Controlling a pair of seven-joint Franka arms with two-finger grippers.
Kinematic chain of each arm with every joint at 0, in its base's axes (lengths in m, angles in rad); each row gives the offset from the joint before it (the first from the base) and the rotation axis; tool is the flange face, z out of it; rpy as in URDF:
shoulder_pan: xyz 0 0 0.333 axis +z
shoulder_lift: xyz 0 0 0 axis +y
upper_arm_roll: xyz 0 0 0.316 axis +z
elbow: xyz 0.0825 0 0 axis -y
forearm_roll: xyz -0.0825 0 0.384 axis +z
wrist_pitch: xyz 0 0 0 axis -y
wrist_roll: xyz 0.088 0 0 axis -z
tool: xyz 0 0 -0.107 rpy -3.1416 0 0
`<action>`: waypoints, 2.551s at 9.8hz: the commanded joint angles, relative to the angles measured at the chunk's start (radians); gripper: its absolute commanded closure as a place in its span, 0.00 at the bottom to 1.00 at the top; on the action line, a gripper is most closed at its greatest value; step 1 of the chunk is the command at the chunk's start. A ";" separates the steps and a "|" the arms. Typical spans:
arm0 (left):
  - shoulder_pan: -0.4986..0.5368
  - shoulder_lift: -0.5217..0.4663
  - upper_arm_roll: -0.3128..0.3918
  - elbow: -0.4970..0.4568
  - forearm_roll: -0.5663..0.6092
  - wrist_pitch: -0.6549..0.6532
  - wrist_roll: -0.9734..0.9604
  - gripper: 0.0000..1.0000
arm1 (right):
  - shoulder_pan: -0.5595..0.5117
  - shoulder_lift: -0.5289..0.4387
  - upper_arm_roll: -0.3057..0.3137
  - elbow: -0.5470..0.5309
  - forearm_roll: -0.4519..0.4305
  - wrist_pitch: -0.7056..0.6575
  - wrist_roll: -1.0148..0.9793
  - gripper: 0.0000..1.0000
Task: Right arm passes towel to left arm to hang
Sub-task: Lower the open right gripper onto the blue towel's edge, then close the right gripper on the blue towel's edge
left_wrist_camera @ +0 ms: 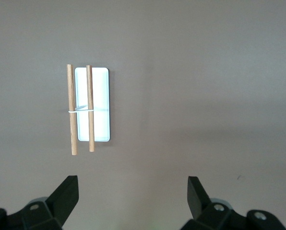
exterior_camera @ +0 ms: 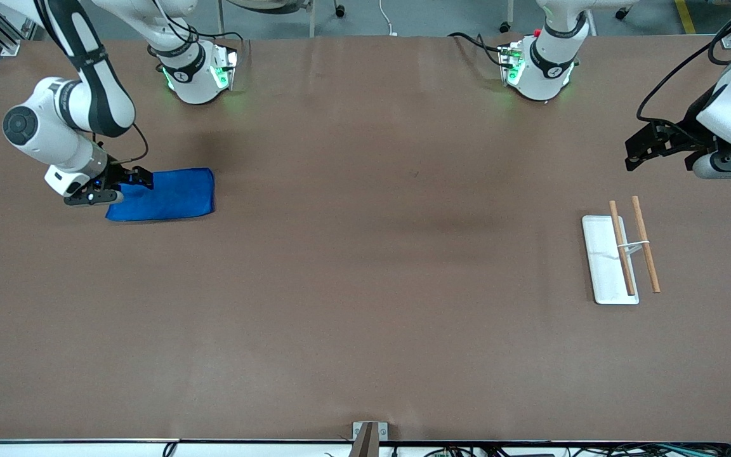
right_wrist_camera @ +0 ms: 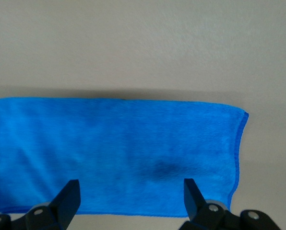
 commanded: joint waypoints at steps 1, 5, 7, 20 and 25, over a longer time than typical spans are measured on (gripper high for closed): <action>0.000 0.010 -0.007 -0.004 0.018 -0.006 0.001 0.00 | -0.044 0.068 0.010 0.000 -0.007 0.065 -0.072 0.07; -0.016 0.019 -0.013 -0.004 0.016 -0.004 -0.002 0.00 | -0.007 0.078 0.012 -0.008 -0.005 0.077 -0.067 0.14; -0.017 0.021 -0.024 0.011 0.013 -0.001 0.004 0.00 | 0.004 0.087 0.012 -0.006 -0.001 0.079 -0.058 0.17; -0.016 0.042 -0.024 0.023 0.015 -0.001 0.004 0.00 | 0.019 0.113 0.012 -0.023 0.005 0.117 -0.044 1.00; -0.013 0.042 -0.024 0.023 0.018 -0.001 0.006 0.00 | 0.018 -0.042 0.021 0.205 0.013 -0.292 0.014 1.00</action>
